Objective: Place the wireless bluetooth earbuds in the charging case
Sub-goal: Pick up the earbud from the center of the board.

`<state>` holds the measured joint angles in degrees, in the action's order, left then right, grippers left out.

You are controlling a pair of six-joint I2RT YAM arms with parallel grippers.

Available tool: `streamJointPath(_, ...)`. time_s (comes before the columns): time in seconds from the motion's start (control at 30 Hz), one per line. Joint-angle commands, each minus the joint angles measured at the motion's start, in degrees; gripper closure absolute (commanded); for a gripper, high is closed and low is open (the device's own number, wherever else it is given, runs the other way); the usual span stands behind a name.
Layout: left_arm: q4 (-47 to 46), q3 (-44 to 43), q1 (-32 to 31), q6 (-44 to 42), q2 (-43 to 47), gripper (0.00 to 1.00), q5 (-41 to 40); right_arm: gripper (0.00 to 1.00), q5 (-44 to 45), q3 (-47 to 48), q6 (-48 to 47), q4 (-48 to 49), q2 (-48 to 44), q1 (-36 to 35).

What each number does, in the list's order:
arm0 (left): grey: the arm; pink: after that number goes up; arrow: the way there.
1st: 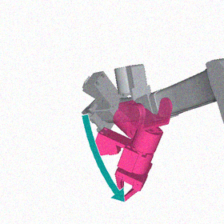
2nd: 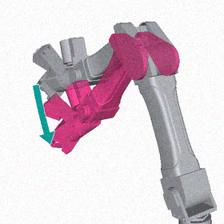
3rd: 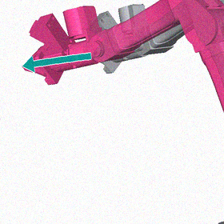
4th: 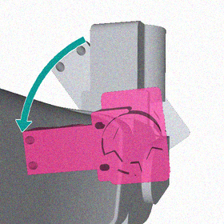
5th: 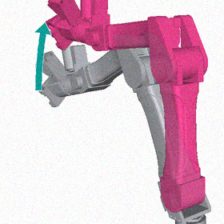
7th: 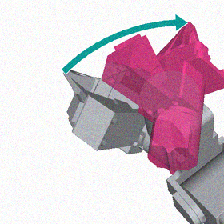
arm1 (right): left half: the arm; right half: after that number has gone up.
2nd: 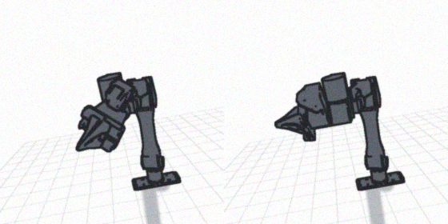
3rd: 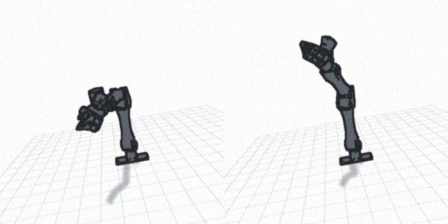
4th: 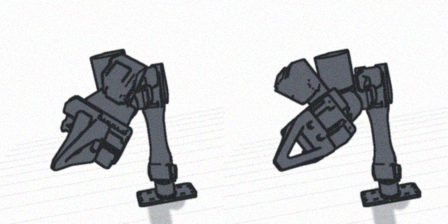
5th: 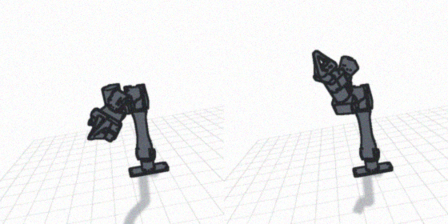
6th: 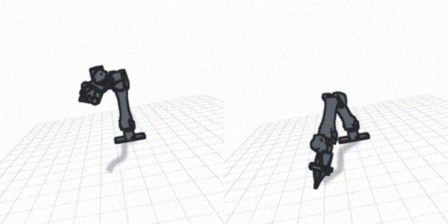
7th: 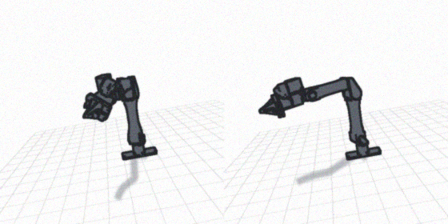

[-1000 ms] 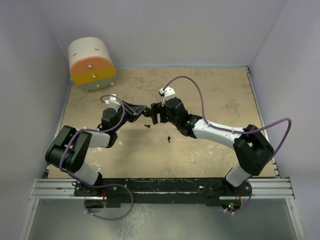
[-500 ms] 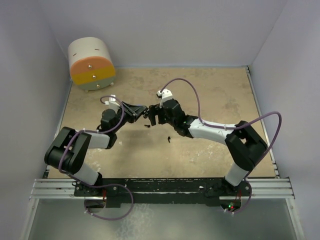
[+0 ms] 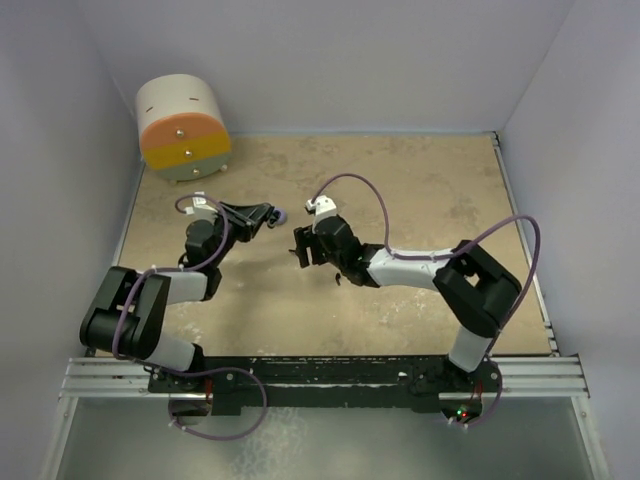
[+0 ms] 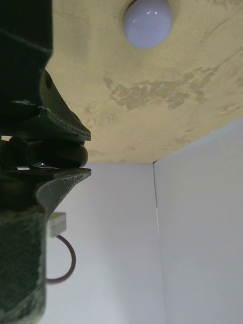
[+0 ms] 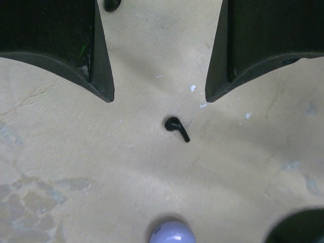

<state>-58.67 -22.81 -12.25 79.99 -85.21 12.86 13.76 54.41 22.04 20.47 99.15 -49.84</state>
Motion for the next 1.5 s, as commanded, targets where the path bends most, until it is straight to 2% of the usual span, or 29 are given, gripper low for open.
streamJointPath(0.0,-0.65,0.72,1.42,-0.29,3.54,1.00,-1.18,0.26,3.18,0.77,1.06,2.36,2.81,-1.12)
streamJointPath(0.53,4.27,3.08,6.21,-2.05,8.31,1.00,0.37,0.37,3.29,5.96,-1.55,4.03,11.95,-2.26)
streamJointPath(0.8,3.36,3.53,7.39,-1.79,7.79,1.00,1.41,0.54,3.88,7.26,-1.61,2.93,13.85,-2.88)
streamJointPath(1.47,1.10,4.49,10.12,-0.95,6.59,1.00,3.87,0.65,6.08,9.99,-0.61,-0.40,17.56,-4.27)
